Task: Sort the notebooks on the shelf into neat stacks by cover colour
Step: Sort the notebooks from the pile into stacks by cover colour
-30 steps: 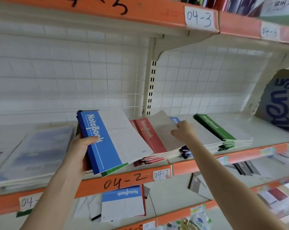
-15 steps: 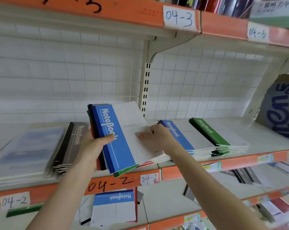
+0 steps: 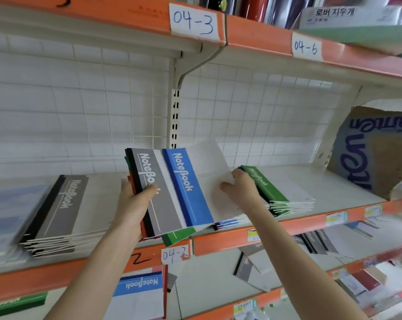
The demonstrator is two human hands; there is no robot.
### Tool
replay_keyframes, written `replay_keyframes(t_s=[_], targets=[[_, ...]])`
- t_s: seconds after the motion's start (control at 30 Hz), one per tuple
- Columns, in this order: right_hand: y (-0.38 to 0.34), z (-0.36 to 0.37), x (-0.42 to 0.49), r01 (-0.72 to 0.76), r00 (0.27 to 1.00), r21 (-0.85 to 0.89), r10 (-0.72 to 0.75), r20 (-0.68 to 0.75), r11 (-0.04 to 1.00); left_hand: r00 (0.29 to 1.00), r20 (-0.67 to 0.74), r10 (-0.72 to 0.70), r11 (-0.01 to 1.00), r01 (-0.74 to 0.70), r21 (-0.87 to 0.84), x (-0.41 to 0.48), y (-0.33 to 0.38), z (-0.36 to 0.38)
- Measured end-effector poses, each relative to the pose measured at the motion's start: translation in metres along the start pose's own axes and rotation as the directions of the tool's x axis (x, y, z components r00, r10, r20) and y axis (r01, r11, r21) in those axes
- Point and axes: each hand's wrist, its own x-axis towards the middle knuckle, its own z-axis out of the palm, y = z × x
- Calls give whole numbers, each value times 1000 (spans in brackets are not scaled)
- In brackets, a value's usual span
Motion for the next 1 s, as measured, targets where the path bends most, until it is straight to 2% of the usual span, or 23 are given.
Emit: replay_keyframes(t_s=[0.13, 0.3, 0.5, 0.6, 0.7, 0.73, 0.8, 0.83, 0.9, 0.97, 1.0], targets=[[32, -24, 22, -76, 996, 98, 80, -45, 992, 999, -12, -48, 999, 48, -15, -3, 4, -2], [54, -38, 40, -147, 988, 71, 150, -38, 987, 997, -16, -77, 997, 77, -4, -8, 8, -10], [55, -27, 55, -150, 987, -160, 156, 29, 976, 995, -16, -101, 995, 101, -11, -11, 9, -10], [57, -16, 54, -153, 986, -317, 168, 21, 936, 995, -13, -104, 995, 103, -4, -11, 7, -10], [55, -10, 54, -55, 997, -500, 77, 23, 864, 996, -3, -89, 996, 89, 8, -12, 6, -11], [52, -10, 53, -18, 1000, -510, 28, 12, 860, 996, 0, -85, 996, 85, 12, -13, 6, -10], [39, -8, 48, 46, 999, -377, -42, 19, 925, 998, 10, -69, 998, 69, 9, -15, 7, -9], [30, -5, 43, 75, 996, -240, -59, 70, 968, 998, 14, -62, 998, 62, 3, -16, 8, -9], [6, 2, 28, 8, 963, 52, -22, 268, 999, 999, 12, -47, 999, 47, -4, -18, 7, -8], [-13, 11, 13, -73, 905, 158, -1, 426, 985, 999, 0, -36, 999, 36, -12, -18, 7, -8], [-19, 18, 8, -44, 894, 164, -34, 446, 986, 1000, -7, -28, 999, 28, -19, -19, 7, -9]])
